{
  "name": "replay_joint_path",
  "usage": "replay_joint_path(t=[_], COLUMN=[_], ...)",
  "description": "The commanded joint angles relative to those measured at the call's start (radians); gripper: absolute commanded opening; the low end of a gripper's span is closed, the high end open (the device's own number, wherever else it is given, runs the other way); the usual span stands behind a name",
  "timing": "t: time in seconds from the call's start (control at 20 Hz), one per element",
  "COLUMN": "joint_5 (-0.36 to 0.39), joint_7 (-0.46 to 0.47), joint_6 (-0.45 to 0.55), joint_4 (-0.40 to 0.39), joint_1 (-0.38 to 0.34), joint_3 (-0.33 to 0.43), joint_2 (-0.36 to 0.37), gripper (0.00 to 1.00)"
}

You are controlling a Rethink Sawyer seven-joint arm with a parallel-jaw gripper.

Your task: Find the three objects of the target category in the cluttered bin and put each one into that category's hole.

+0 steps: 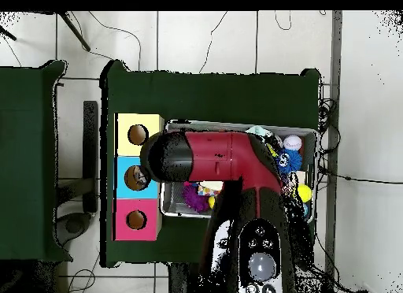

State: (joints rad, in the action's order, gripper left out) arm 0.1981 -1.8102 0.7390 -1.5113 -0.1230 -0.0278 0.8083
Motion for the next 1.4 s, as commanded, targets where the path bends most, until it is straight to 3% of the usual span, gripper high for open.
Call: replay_joint_path(t=[0.05, 0.55, 1.15, 1.4], joint_5=[-0.069, -0.091, -0.108, -0.155], joint_7=[-0.184, -0.229, -0.294, -0.33], joint_6=[0.147, 0.003, -0.045, -0.057], joint_4=[-0.118, -0.139, -0.123, -0.11], joint_1=[0.017, 0.064, 0.164, 0.198], joint_3=[-0.013, -0.014, -0.057, -0.06], joint_2=[0.028, -0.057, -0.123, -0.139], gripper=[0.0, 0.0, 0.0, 0.0])
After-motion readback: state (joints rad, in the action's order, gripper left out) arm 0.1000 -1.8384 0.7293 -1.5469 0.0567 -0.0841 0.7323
